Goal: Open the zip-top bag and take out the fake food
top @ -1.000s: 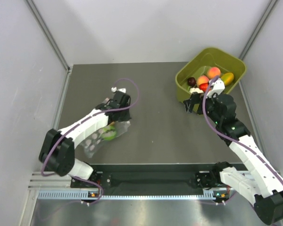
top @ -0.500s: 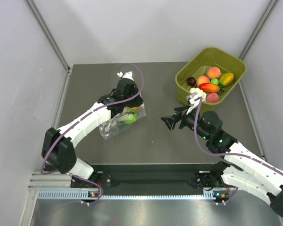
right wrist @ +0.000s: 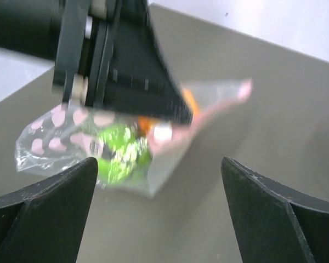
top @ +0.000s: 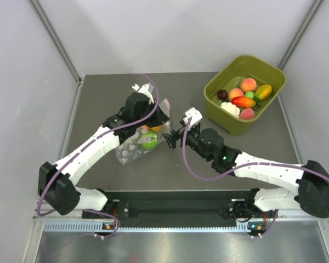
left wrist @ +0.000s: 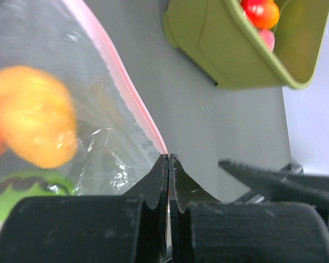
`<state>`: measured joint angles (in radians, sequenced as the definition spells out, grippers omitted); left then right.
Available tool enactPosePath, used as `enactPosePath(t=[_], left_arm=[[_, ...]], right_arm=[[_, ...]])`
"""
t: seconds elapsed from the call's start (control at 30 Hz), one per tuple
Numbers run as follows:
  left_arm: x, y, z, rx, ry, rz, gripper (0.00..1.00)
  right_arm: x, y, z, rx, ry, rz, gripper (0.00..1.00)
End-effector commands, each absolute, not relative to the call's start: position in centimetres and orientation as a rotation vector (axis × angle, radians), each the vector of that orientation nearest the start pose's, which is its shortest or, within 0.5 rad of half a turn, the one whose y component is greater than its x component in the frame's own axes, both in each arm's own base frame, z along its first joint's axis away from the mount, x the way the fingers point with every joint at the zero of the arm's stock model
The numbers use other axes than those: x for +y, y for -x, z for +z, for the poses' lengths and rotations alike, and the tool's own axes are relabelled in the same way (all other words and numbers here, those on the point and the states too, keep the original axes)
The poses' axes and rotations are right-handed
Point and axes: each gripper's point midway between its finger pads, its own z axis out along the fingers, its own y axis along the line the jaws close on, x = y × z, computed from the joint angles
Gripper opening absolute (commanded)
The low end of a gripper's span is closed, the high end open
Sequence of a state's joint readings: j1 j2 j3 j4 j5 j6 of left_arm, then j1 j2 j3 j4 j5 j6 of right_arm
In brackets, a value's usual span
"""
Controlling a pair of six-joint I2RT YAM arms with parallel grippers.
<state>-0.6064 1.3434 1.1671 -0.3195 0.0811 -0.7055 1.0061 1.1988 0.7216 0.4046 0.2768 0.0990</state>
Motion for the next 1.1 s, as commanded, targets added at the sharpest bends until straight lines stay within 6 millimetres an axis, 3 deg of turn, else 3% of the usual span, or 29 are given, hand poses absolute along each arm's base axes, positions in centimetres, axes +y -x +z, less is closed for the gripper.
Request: enactPosePath(t=[0.0, 0.07, 0.2, 0.37, 0.5, 0.67, 0.7, 0.87, 0.93, 0.97, 1.0, 1.07], left_arm=[[-27.8, -30.9, 27.5, 2.073, 0.006, -0.993, 0.00], [-27.6, -30.6, 28.0, 2.057, 0.000, -1.006, 0.00], [-27.1, -30.0, 28.9, 2.026, -0.006, -1.017, 0.00], [-26.9, -29.3, 29.5, 2.009, -0.011, -1.040, 0.00], [-26.8, -28.6, 30.2, 1.995, -0.020, -1.073, 0.00], [-26.8, -27.8, 30.2, 2.000, -0.016, -1.107, 0.00], [-26.8, -27.7, 30.3, 1.995, -0.020, -1.110, 0.00], [-26.4, -27.6, 31.1, 1.961, -0.048, -1.091, 0.00], [-26.4, -27.5, 31.8, 1.934, -0.083, -1.088, 0.18], [-26.1, -27.7, 32.6, 1.906, -0.099, -1.063, 0.26], [-25.8, -27.6, 33.2, 1.885, -0.112, -1.053, 0.48], [-25.2, -27.6, 34.6, 1.836, -0.147, -1.009, 0.65]], right_arm=[[33.6, -27.2, 28.2, 1.468, 0.435, 0.616, 0.93], [34.4, -27.7, 28.2, 1.471, 0.437, 0.613, 0.93], [35.8, -28.7, 25.7, 1.518, 0.457, 0.575, 0.90], [36.0, -29.8, 24.6, 1.540, 0.421, 0.524, 0.84], [35.3, -30.6, 24.5, 1.532, 0.370, 0.477, 0.56], [35.3, -29.7, 26.5, 1.422, 0.388, 0.538, 0.30], [35.4, -29.4, 27.1, 1.387, 0.428, 0.540, 0.06], [36.0, -27.7, 28.0, 1.328, 0.533, 0.600, 0.00], [35.8, -26.7, 28.8, 1.306, 0.577, 0.621, 0.00], [35.3, -26.3, 30.2, 1.279, 0.579, 0.630, 0.00], [35.4, -25.6, 29.7, 1.297, 0.639, 0.639, 0.00], [34.8, -25.0, 31.8, 1.281, 0.662, 0.653, 0.00]])
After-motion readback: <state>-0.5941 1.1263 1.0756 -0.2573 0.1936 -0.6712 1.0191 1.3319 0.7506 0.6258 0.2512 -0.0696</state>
